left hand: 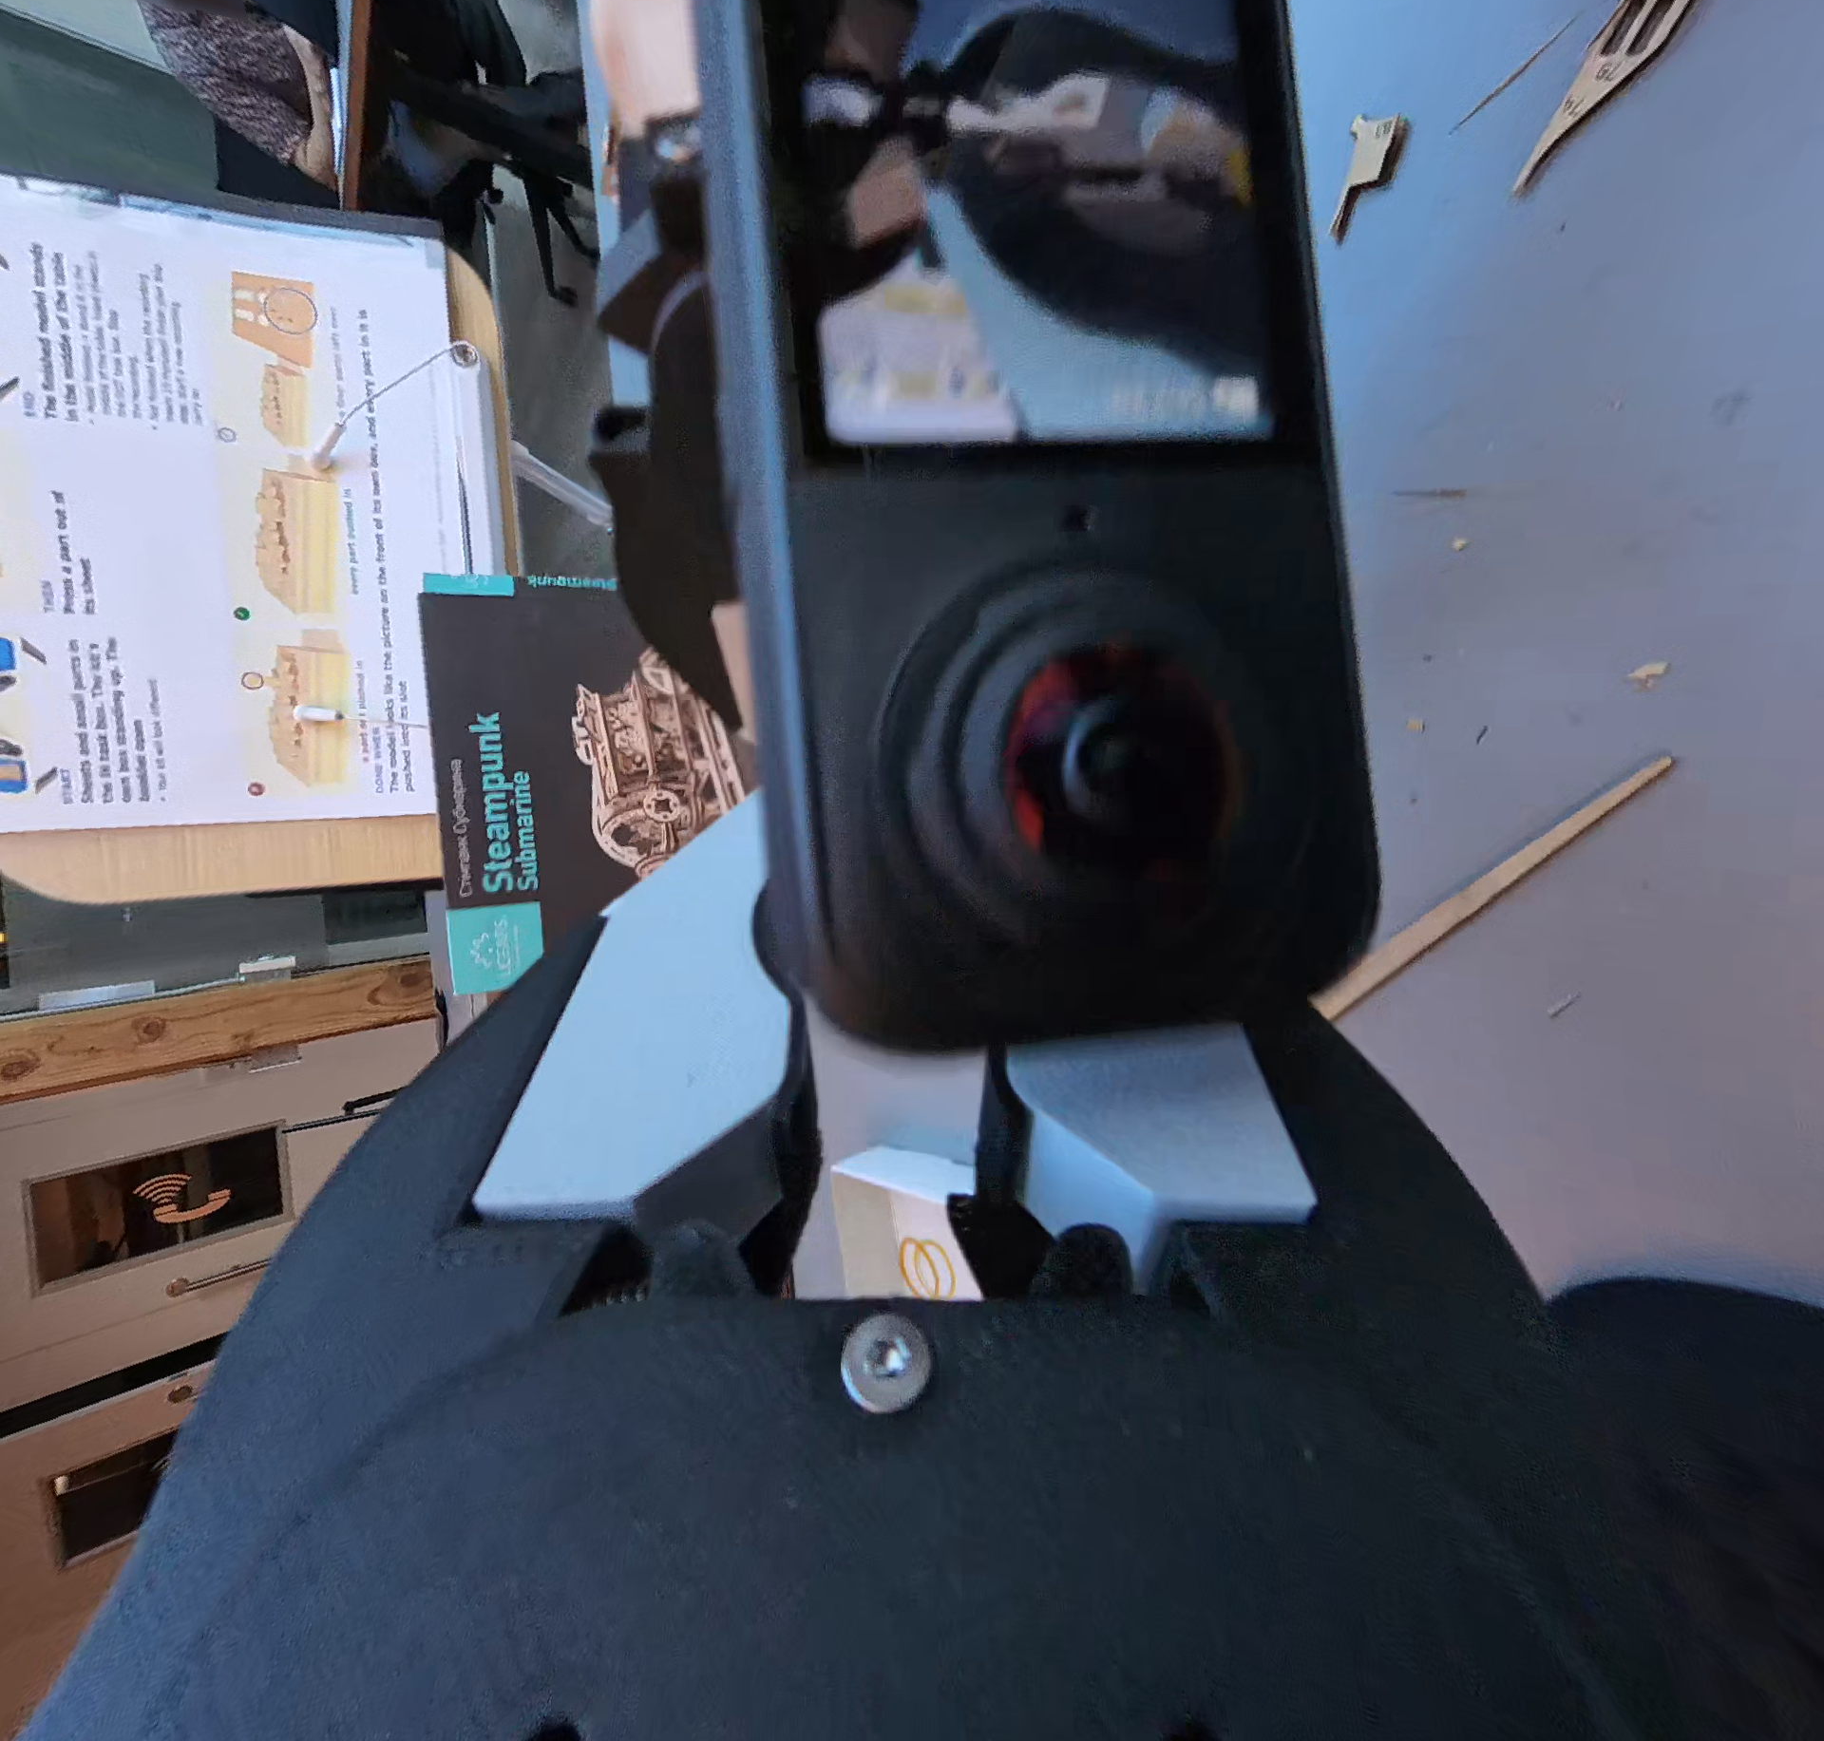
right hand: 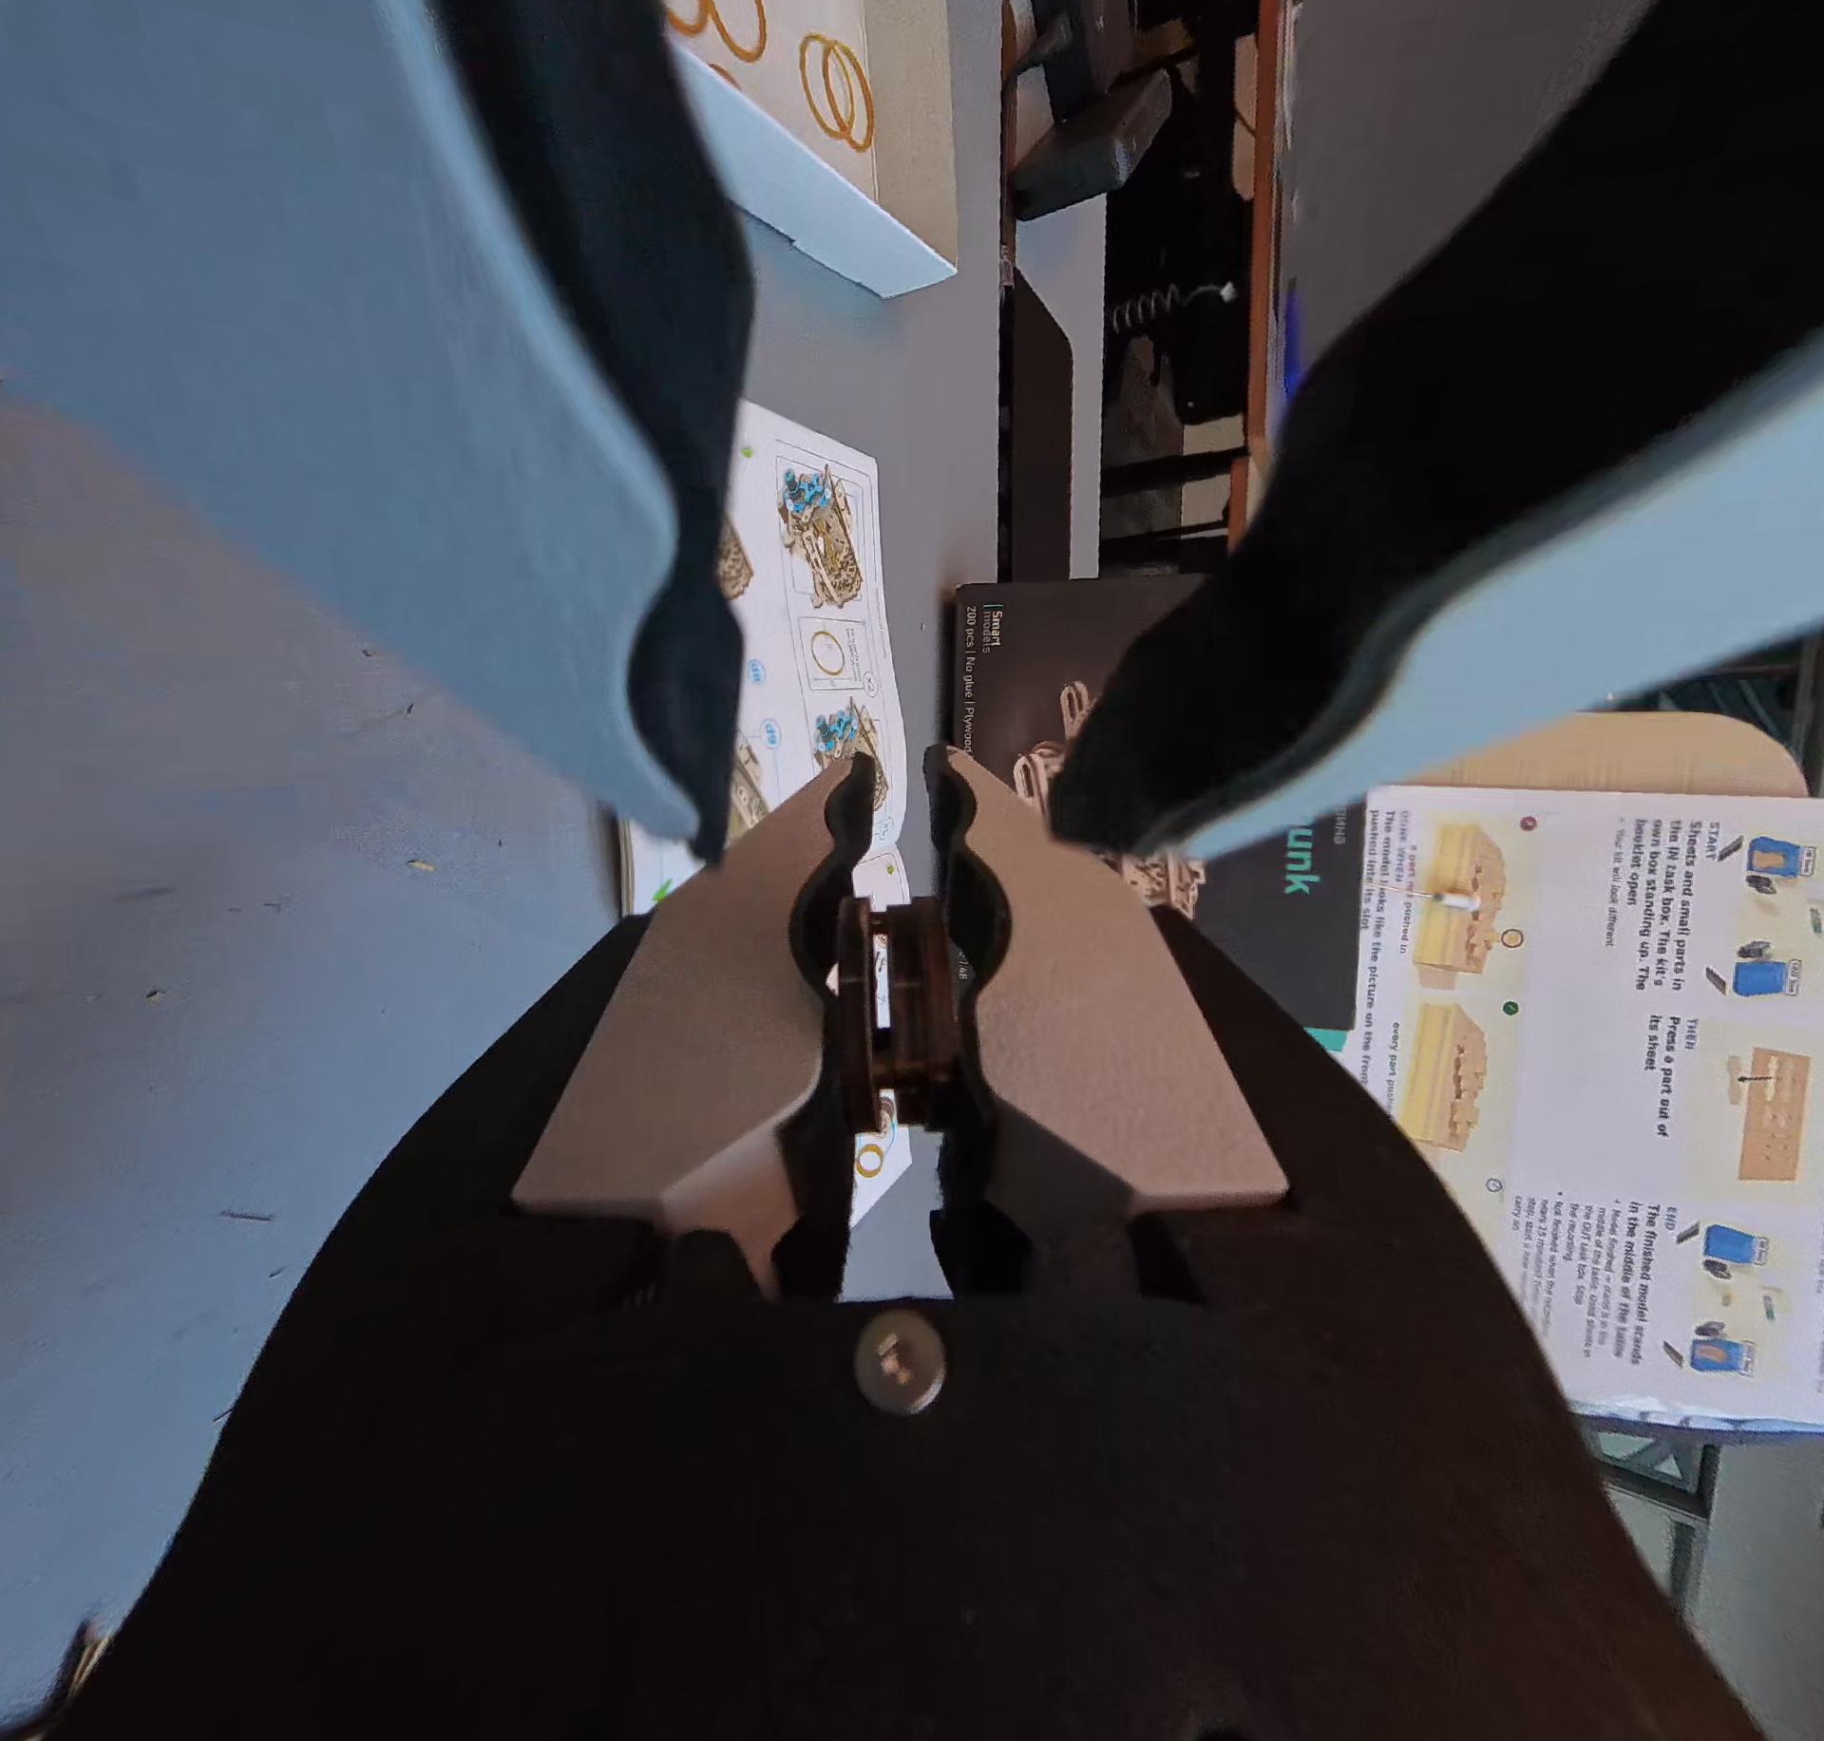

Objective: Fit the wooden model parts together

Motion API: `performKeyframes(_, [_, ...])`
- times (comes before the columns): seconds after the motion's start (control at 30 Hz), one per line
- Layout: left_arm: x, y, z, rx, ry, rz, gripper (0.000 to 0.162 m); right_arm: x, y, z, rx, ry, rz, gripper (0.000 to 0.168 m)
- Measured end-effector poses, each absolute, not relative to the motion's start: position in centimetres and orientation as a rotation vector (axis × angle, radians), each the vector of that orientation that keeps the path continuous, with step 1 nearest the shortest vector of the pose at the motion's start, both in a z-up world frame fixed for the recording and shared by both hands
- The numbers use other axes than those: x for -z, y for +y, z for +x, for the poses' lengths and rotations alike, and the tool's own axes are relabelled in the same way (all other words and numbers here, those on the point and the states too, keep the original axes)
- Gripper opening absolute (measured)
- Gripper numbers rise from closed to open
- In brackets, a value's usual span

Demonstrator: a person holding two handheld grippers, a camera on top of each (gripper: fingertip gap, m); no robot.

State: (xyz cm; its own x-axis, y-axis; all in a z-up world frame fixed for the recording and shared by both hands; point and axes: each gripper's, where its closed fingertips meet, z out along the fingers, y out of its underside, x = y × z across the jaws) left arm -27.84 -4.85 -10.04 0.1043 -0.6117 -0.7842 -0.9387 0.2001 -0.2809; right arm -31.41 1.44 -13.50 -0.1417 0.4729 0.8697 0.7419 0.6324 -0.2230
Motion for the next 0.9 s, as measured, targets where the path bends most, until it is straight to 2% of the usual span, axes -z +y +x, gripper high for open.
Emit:
performKeyframes(0.07, [8.3,-5.3,-29.4,-0.424,1.542,-1.512,0.035,13.6,1.8,-31.3,0.292,-1.783,-1.0,0.011])
performKeyframes(0.27, [3.0,-7.2,-34.3,-0.04,1.269,-1.561,0.027,13.7,2.0,-31.1,0.232,-1.782,-1.036,0.01])
performKeyframes(0.5, [7.3,-6.0,-28.8,0.038,1.449,-1.448,0.021,13.0,0.1,-31.6,0.085,-1.802,-1.046,0.01])
performKeyframes(0.73, [7.2,-6.7,-24.9,0.049,1.474,-1.197,0.005,12.7,-2.6,-31.9,-0.068,-1.866,-1.021,0.01])
performKeyframes(0.9, [6.7,-7.4,-24.8,0.095,1.479,-1.175,0.014,11.3,-4.1,-32.3,-0.232,-1.836,-0.98,0.011])
